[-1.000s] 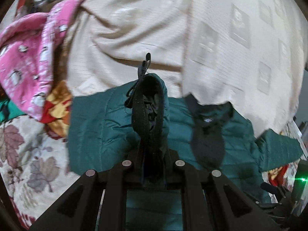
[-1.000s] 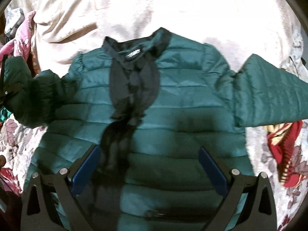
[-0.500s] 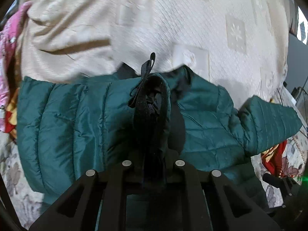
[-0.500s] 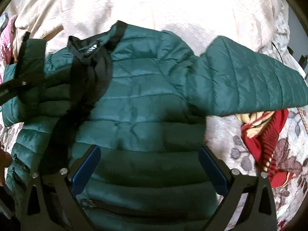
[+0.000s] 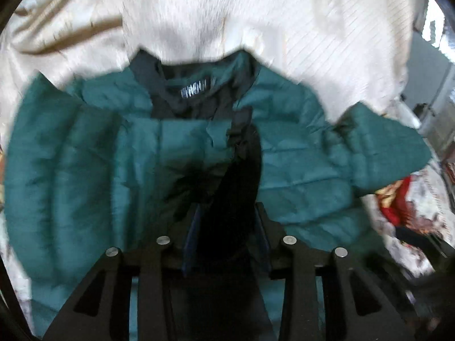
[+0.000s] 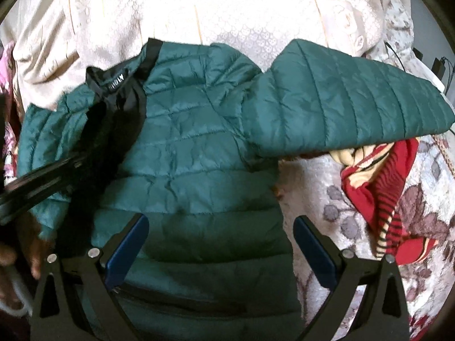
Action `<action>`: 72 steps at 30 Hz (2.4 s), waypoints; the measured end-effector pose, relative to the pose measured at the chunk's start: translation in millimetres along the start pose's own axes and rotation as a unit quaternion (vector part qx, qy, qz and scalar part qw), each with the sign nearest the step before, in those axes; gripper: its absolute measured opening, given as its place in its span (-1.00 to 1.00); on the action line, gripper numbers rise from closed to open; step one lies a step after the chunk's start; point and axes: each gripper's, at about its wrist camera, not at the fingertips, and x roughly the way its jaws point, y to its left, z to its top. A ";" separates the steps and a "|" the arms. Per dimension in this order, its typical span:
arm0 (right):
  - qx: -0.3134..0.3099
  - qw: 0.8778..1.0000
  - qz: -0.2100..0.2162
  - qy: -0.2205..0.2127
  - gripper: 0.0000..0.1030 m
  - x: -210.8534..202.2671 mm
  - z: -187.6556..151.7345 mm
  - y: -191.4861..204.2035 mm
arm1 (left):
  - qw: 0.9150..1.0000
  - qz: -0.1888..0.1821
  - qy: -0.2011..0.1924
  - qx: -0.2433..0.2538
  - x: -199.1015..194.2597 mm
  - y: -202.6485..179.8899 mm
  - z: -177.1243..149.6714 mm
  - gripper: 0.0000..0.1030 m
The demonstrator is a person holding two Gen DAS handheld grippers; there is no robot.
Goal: Fold large clothes
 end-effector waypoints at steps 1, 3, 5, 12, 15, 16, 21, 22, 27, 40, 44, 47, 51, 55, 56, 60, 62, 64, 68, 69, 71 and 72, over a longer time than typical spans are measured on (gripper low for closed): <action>0.001 1.000 0.002 -0.004 0.99 -1.5 1.9 2.6 | 1.000 -0.005 -0.008 0.007 -16.0 3.0 -2.3 -0.46; 0.003 1.000 0.013 -0.009 0.99 -3.5 4.8 9.6 | 1.000 -0.006 -0.021 0.014 -41.4 10.7 -5.5 -0.32; 0.003 0.999 0.031 -0.012 0.99 -2.8 6.5 20.2 | 0.999 0.012 -0.036 0.017 -68.0 24.5 -10.9 -0.31; -0.024 0.998 0.062 -0.008 1.00 24.9 23.8 81.6 | 0.989 0.115 -0.082 -0.053 -101.4 96.8 -23.6 -0.31; -0.022 0.997 0.069 -0.001 0.99 46.4 40.7 99.9 | 0.984 0.132 -0.075 -0.092 -96.8 124.1 -30.2 -0.31; -0.021 0.997 0.074 0.003 0.94 55.4 45.4 105.5 | 0.983 0.133 -0.071 -0.104 -93.8 132.3 -33.1 -0.31; -0.012 0.991 0.121 0.052 -0.69 99.9 54.0 124.8 | 0.980 0.146 -0.062 -0.124 -81.6 146.8 -36.1 -0.31; -0.022 0.992 0.117 0.039 -0.77 93.5 55.1 127.5 | 0.978 0.150 -0.061 -0.128 -78.8 149.8 -34.8 -0.31; -0.074 0.995 0.040 -0.061 -0.81 45.3 66.9 120.8 | 0.978 0.153 -0.050 -0.131 -61.2 159.0 -23.5 -0.31; -0.070 0.993 -0.069 -0.064 -0.82 88.6 89.0 77.7 | 0.977 0.153 0.003 -0.147 2.5 178.2 -28.3 -0.31; -0.061 0.995 -0.056 -0.055 -0.38 91.0 85.0 73.2 | 0.978 0.151 -0.001 -0.145 0.3 177.8 -28.3 -0.31; -0.032 0.993 -0.051 -0.099 0.41 53.6 79.6 67.9 | 0.978 0.152 -0.007 -0.144 -2.9 175.9 -27.3 -0.31; -0.056 0.993 0.031 -0.101 0.41 22.6 75.2 98.0 | 0.979 0.150 -0.016 -0.135 -6.6 171.2 -25.8 -0.31; -0.144 0.982 0.101 -0.070 0.38 29.6 67.9 167.5 | 0.979 0.148 -0.007 -0.140 -2.4 174.1 -26.6 -0.31; -0.159 0.979 0.113 -0.061 0.31 36.3 66.3 185.0 | 0.979 0.147 -0.006 -0.141 -2.1 175.1 -26.5 -0.31; -0.190 0.974 0.120 -0.043 0.14 74.8 70.1 227.7 | 0.978 0.147 -0.002 -0.147 4.7 178.9 -26.2 -0.31; -0.195 0.976 0.092 -0.036 0.12 98.4 70.4 234.8 | 0.978 0.149 -0.001 -0.146 8.0 179.1 -25.3 -0.31; -0.185 0.979 0.075 -0.029 0.12 114.3 69.6 231.5 | 0.978 0.147 0.002 -0.148 11.3 179.9 -23.4 -0.31; -0.186 0.980 0.061 -0.030 0.12 122.1 68.4 233.5 | 0.978 0.156 0.000 -0.141 10.9 175.3 -23.0 -0.31; -0.185 0.980 0.065 -0.029 0.12 118.2 69.2 233.3 | 0.978 0.157 -0.006 -0.140 7.1 174.2 -22.3 -0.31; -0.175 0.981 0.083 -0.026 0.12 100.0 70.5 224.5 | 0.978 0.151 -0.023 -0.144 -2.7 172.4 -19.4 -0.31; -0.171 0.981 0.091 -0.030 0.13 92.8 69.8 217.9 | 0.978 0.144 -0.035 -0.145 -11.0 170.9 -17.1 -0.31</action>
